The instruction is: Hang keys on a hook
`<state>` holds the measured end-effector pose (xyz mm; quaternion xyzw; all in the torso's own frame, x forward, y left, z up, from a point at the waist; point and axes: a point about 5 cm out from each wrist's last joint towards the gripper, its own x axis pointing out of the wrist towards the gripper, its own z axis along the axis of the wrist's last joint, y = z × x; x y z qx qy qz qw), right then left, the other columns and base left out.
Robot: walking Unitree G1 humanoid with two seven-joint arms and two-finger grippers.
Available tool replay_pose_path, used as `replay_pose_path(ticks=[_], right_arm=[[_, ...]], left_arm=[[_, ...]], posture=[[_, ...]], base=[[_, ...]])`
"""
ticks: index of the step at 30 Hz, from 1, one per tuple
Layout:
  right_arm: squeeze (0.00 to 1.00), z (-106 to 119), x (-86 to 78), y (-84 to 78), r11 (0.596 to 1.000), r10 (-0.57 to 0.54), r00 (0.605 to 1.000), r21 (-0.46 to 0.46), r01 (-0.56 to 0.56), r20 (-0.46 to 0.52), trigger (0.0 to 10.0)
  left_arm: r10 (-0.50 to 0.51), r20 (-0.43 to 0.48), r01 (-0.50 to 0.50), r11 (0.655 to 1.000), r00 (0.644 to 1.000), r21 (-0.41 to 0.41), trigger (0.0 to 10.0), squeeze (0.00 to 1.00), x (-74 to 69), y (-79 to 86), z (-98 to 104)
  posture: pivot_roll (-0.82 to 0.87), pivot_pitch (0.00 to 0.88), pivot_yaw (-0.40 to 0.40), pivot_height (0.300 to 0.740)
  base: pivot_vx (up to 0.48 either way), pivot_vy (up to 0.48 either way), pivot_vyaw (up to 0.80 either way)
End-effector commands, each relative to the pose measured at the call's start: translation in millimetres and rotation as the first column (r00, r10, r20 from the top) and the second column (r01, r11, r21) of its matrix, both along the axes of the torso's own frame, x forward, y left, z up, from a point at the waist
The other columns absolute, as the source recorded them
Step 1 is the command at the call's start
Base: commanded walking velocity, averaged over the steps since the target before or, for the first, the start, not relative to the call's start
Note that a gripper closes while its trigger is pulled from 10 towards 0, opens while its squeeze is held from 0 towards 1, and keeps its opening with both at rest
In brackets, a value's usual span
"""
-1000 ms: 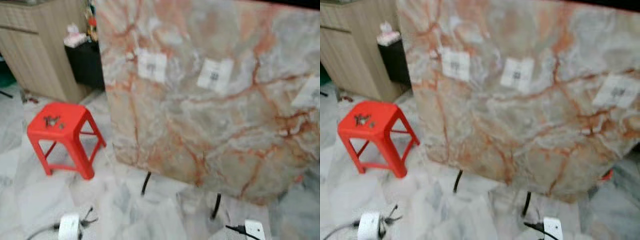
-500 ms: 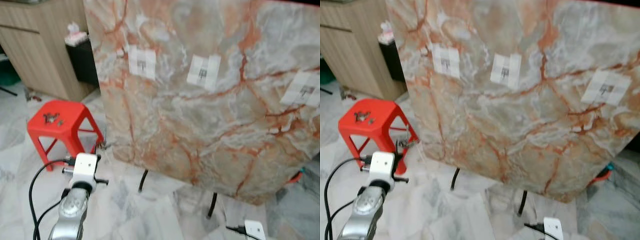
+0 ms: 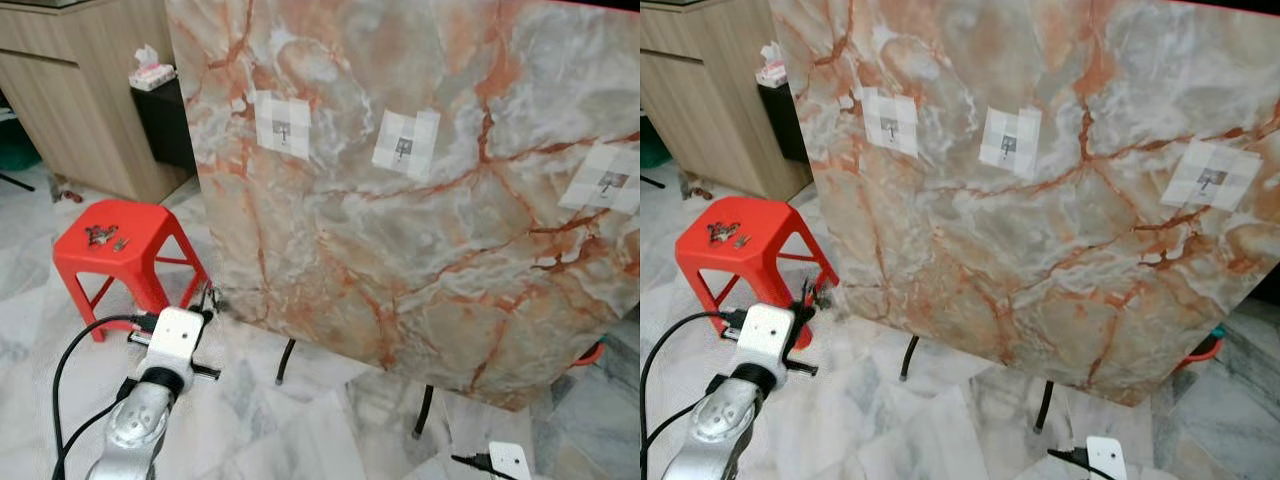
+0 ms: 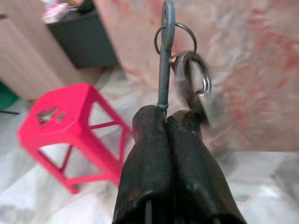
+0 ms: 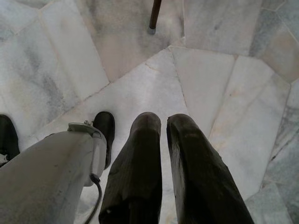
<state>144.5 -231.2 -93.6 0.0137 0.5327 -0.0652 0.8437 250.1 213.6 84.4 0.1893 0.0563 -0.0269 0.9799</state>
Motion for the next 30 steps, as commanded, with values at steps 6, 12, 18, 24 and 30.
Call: replay_pose_path(ticks=[6,12,18,24,30], right_arm=[[0.0,1.9,3.2,-2.1,1.0,0.029,1.0,-0.005,-0.029,0.013,10.0],[0.0,3.7,5.2,-6.1,0.999,0.029,0.999,-0.018,-0.029,0.02,10.0],[0.0,3.4,5.0,-5.3,1.0,0.017,1.0,-0.003,-0.017,0.022,10.0],[0.0,3.8,5.5,-5.9,0.999,0.032,0.999,-0.007,-0.032,0.021,10.0],[0.0,4.2,6.0,-6.5,0.999,0.038,0.999,-0.009,-0.037,0.022,10.0]], left_arm=[[0.028,0.064,-0.028,1.0,0.998,-0.009,10.0,0.0,16.8,-5.8,18.9],[0.051,0.076,-0.05,0.999,0.996,-0.014,10.0,0.0,20.2,0.3,22.9],[0.089,0.055,-0.087,0.996,0.994,-0.037,10.0,0.0,20.5,3.3,18.7],[0.075,0.057,-0.073,0.997,0.996,-0.03,10.0,0.0,24.2,-0.8,19.0],[0.09,0.134,-0.079,0.993,0.987,-0.083,10.0,0.0,29.3,-3.4,29.1]], posture=[[0.04,0.0,-0.076,0.74],[0.04,0.0,-0.085,0.74],[0.04,0.0,-0.092,0.74],[0.04,0.0,-0.099,0.74],[0.04,0.0,-0.107,0.74]], base=[[0.0,-0.285,0.0],[0.0,-0.287,0.53],[0.0,-0.281,0.07],[0.0,-0.046,0.0],[0.0,0.0,0.0]])
